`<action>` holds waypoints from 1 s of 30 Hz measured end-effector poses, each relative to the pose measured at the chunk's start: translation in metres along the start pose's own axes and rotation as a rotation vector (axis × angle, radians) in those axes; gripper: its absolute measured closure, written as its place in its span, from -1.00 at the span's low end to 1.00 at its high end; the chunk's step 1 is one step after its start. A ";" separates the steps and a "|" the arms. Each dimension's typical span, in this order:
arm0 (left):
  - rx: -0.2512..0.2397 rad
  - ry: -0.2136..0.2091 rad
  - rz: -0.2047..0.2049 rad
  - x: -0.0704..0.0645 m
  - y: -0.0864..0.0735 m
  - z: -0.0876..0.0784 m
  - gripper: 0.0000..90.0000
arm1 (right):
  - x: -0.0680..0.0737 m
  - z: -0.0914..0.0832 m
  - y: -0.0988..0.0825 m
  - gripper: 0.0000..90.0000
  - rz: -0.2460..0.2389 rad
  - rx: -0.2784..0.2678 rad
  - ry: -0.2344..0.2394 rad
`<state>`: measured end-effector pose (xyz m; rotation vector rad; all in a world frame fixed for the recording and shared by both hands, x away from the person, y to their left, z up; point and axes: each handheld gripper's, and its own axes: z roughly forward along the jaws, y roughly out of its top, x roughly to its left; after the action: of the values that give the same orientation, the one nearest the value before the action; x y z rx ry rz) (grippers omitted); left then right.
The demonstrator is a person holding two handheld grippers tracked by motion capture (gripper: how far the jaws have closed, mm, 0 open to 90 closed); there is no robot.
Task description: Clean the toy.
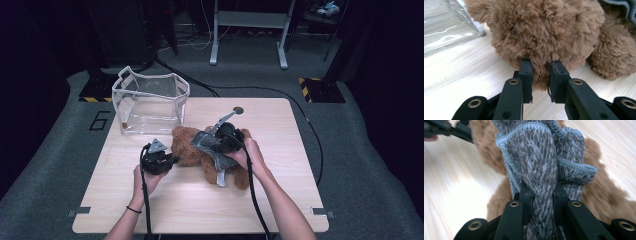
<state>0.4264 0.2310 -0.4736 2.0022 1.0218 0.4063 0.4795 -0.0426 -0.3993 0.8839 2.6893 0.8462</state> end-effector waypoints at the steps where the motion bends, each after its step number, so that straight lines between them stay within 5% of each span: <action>1: -0.003 0.001 0.004 0.000 0.000 0.000 0.66 | -0.003 -0.002 -0.003 0.68 0.000 -0.002 -0.005; 22: -0.002 0.002 -0.002 0.000 0.000 0.000 0.66 | -0.050 -0.030 -0.075 0.68 0.168 0.000 -0.118; 25: 0.004 0.000 -0.004 0.001 -0.001 0.000 0.66 | -0.047 -0.037 -0.074 0.68 0.175 -0.022 -0.088; 30: 0.005 0.000 -0.006 0.001 -0.001 0.000 0.66 | -0.029 -0.050 -0.056 0.68 0.113 -0.098 -0.053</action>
<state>0.4271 0.2319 -0.4745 2.0038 1.0295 0.4010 0.4585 -0.1198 -0.3901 1.0288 2.5493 0.9558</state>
